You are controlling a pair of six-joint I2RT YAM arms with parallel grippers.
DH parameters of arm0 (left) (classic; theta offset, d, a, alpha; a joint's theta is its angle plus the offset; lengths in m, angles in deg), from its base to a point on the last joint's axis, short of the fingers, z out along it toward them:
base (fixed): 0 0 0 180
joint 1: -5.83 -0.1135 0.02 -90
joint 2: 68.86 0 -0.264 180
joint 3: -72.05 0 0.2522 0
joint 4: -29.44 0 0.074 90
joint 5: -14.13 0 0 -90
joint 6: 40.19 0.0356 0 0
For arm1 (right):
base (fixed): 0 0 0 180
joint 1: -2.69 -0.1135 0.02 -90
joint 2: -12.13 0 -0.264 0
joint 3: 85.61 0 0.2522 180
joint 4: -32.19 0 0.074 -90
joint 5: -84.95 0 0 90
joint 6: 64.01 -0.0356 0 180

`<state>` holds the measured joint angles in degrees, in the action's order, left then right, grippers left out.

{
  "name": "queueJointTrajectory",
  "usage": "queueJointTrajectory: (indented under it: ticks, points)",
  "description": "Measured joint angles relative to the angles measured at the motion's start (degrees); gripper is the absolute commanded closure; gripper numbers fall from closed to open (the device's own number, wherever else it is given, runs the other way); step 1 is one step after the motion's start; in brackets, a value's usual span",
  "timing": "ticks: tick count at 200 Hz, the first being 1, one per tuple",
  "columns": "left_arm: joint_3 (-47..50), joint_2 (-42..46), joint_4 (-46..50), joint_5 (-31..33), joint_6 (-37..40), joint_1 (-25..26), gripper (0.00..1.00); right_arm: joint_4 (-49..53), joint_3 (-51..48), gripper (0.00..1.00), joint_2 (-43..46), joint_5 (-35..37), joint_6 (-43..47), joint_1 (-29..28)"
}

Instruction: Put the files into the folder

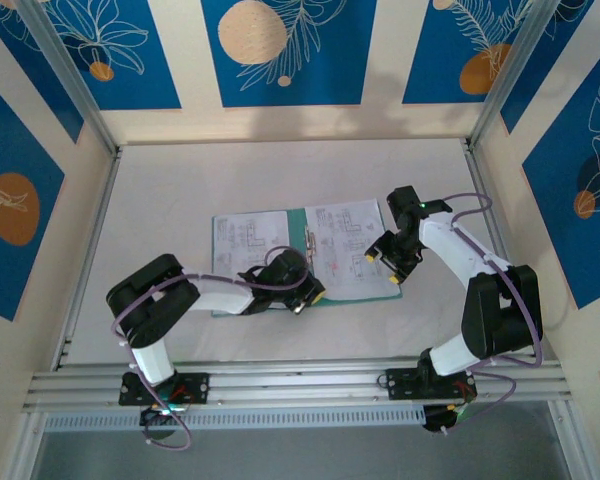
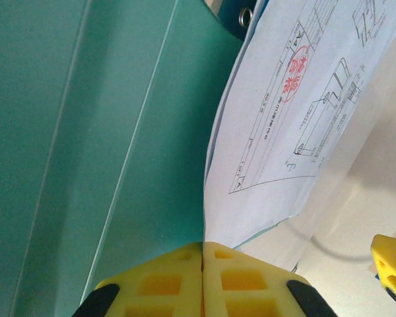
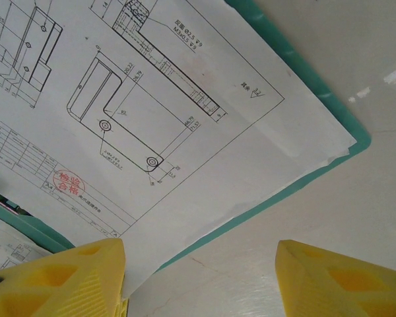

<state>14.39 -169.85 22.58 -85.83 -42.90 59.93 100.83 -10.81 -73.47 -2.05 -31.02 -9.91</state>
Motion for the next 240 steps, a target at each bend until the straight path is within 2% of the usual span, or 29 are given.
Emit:
queueJointTrajectory:
  ticks: [180, 197, 219, 240]
  points:
    - [0.4, 0.0, 0.0, 0.5, -0.4, 1.2, 0.94, -0.2, -0.9, 0.37, 0.0, 0.0, 0.0, 0.2]
    - [0.4, 0.0, 0.1, 0.8, -0.4, 1.2, 0.89, -0.2, -0.9, 0.37, 0.0, 0.0, 0.0, 0.2]
    - [0.4, 0.0, 0.3, 1.0, 0.0, 1.3, 0.7, -0.3, -1.0, 0.37, 0.0, 0.0, 0.0, 0.2]
    - [0.4, 0.1, 0.5, 1.2, 0.0, 1.3, 0.59, -0.4, -1.2, 0.37, 0.0, 0.0, 0.0, 0.2]
